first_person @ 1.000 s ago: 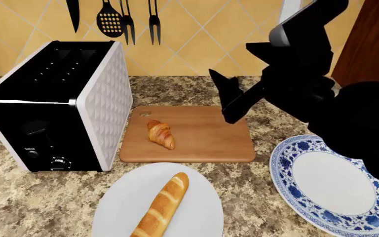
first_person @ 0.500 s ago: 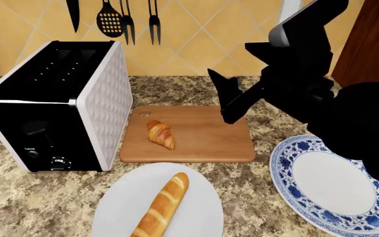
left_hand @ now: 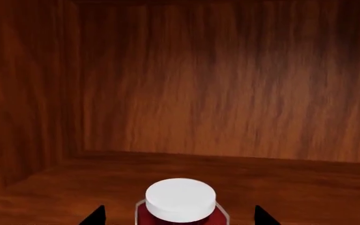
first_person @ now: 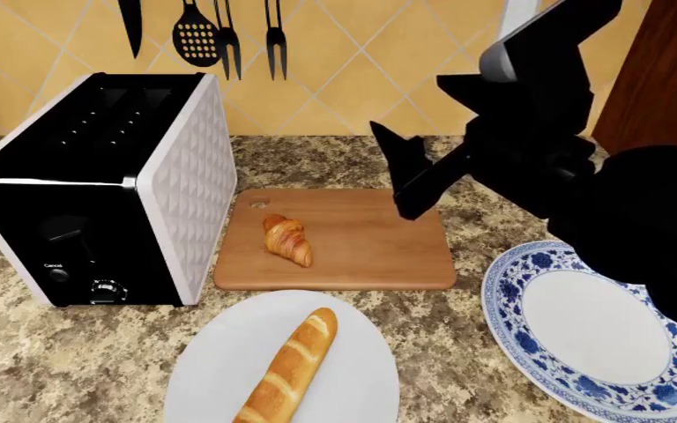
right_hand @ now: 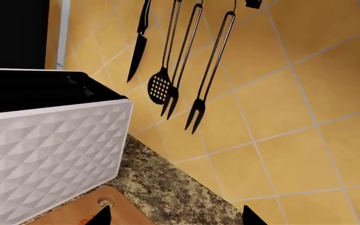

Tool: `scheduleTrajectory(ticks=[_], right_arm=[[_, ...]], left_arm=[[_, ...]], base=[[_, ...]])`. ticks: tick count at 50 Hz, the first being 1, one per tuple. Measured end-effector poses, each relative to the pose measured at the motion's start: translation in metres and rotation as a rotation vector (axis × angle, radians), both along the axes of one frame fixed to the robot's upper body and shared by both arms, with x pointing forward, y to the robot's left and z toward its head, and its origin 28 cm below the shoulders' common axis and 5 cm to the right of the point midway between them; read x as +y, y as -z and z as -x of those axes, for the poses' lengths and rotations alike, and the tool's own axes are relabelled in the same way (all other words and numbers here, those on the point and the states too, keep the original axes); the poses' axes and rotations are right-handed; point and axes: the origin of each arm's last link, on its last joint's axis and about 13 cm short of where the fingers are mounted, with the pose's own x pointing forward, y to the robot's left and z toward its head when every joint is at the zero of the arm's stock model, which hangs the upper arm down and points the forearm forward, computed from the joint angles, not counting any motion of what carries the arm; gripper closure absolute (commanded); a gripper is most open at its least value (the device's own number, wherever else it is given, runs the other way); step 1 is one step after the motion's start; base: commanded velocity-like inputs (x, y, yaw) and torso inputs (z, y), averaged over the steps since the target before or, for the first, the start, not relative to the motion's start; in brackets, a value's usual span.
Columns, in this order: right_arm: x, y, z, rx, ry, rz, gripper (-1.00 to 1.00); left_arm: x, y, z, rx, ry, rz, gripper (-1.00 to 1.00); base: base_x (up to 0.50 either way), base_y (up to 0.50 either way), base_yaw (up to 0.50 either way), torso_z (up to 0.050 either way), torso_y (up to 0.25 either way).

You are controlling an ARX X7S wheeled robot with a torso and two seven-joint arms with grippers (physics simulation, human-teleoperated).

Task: From the different types of pastries on the counter, select a croissant and place it on the cutting board. Then retrieve a jar of jam from the cabinet and place it alongside the croissant on the cutting board.

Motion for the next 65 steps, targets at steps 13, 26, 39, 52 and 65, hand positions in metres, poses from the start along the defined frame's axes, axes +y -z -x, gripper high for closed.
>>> scheduleTrajectory(ticks=[13,26,39,52,65], right_arm=[[0.0,0.0,-0.001,0.0,0.0,-0.002,-1.0],[0.0,0.0,-0.001,0.0,0.004,-0.006,-1.0],[0.0,0.001,-0.001,0.003,0.005,-0.009,-1.0],[0.0,0.003,-0.002,0.009,0.005,-0.012,-1.0],[0.0,0.005,-0.002,0.011,0.006,-0.018,-1.0]], left_arm=[[-0.002,-0.001,0.004,0.02,-0.003,0.005,-1.0],[-0.004,-0.002,0.007,0.029,-0.007,0.025,-1.0],[-0.004,-0.011,0.018,-0.018,-0.007,0.035,-1.0],[-0.004,-0.012,0.021,-0.033,-0.006,0.047,1.0],[-0.002,-0.013,0.027,-0.015,-0.018,0.018,1.0]], base=[[0.0,0.0,0.0,0.0,0.0],[0.0,0.0,0.0,0.0,0.0],[0.0,0.0,0.0,0.0,-0.094],[0.0,0.0,0.0,0.0,-0.001],[0.0,0.0,0.0,0.0,-0.002]])
